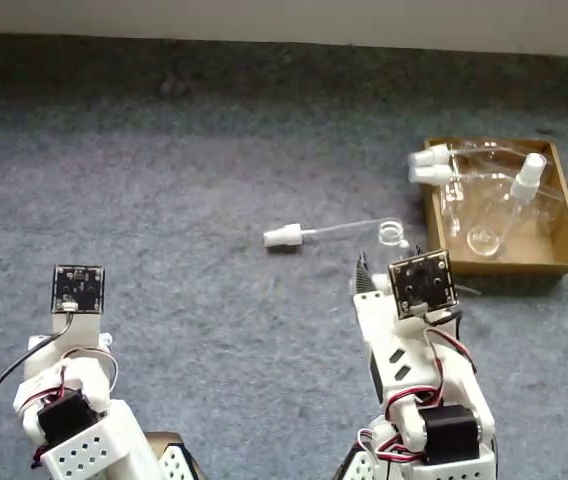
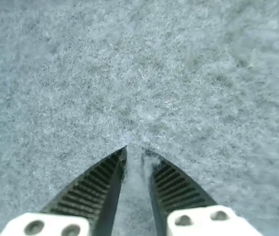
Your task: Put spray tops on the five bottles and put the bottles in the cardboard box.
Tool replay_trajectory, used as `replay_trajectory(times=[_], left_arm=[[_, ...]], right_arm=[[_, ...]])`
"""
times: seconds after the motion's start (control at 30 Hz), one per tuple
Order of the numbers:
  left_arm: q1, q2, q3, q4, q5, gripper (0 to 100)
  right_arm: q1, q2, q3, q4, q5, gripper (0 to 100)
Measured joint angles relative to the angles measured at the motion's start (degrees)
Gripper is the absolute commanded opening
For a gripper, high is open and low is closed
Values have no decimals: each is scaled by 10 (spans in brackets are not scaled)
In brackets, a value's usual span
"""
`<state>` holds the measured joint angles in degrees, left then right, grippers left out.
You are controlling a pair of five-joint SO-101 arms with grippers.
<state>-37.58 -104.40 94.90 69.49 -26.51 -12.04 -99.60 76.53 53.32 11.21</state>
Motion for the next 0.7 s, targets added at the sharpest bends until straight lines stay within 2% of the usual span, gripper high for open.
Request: replay_trajectory(times=[0.3,0.53,0.7], left_arm=[[0,0,-61,5,-120,7],[0,-3,-146,139,-295,7],[0,0,-203,162,-316,7]], right_arm=[[-16,-48,120,-97,-3,135],[-22,-50,160,-136,-4,135],[-22,-50,170,-138,-4,135]])
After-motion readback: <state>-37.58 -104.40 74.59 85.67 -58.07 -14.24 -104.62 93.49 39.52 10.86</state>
